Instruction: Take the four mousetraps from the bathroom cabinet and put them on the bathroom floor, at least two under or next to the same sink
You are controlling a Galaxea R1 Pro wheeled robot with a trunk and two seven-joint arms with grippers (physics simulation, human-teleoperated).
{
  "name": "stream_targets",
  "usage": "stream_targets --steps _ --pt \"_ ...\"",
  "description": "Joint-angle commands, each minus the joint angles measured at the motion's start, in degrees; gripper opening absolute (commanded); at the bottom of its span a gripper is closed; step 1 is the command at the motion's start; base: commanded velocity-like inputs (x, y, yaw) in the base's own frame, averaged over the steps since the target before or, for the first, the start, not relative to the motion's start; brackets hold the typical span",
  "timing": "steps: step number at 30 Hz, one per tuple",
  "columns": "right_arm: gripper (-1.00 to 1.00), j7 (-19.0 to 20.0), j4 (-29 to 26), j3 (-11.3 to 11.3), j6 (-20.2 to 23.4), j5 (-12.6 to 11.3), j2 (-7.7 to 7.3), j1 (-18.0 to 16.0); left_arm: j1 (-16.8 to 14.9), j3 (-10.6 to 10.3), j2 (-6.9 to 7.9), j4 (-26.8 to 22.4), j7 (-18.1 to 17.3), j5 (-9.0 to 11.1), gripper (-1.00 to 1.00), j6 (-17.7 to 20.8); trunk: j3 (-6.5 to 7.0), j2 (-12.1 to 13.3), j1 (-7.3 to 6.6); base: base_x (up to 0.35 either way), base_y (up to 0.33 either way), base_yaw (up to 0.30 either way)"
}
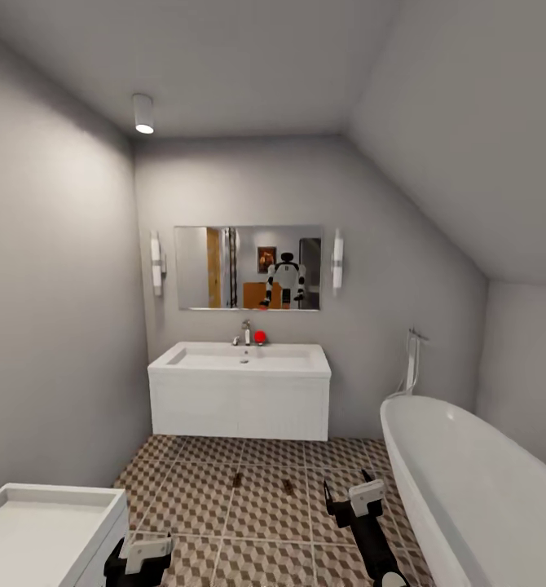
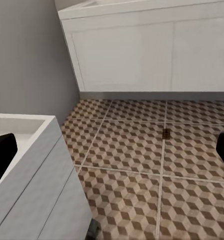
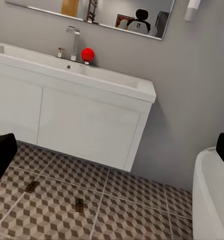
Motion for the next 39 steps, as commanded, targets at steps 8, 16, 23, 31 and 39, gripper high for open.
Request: stream_targets --steps 8,16,23,31,39 --pt "1.00 -0.45 0.06 -0.12 -0.10 0.61 0.03 -0.03 0.01 -0.47 0.03 -0.09 0.53 0.02 1.00 0.04 0.67 3.19 -1.75 0.000 0.000 0.000" --pt "1.00 -0.45 0.06 -0.12 -0.10 0.61 0.03 -0.03 0.01 -0.47 0.03 -0.09 0.53 0.02 1.00 0.03 1.36 6.40 -3.51 0.000 0.000 0.000" --pt "1.00 -0.45 0.06 -0.12 -0.10 0.61 0.03 -0.03 0.01 -0.47 0.03 -0.09 0.53 0.02 1.00 0.05 1.96 9.21 -5.04 0.000 0.000 0.000" --pt "1.00 -0.45 0.35 -0.12 -0.10 0.61 0.03 -0.03 0.01 -0.49 0.03 -0.09 0.53 0.02 1.00 0.06 2.65 12.41 -6.80 0.000 0.000 0.000" --pt "1.00 -0.45 0.40 -0.12 -0.10 0.61 0.03 -0.03 0.01 -0.48 0.03 -0.09 0.53 0.02 1.00 0.06 1.90 12.42 -6.80 0.000 0.000 0.000"
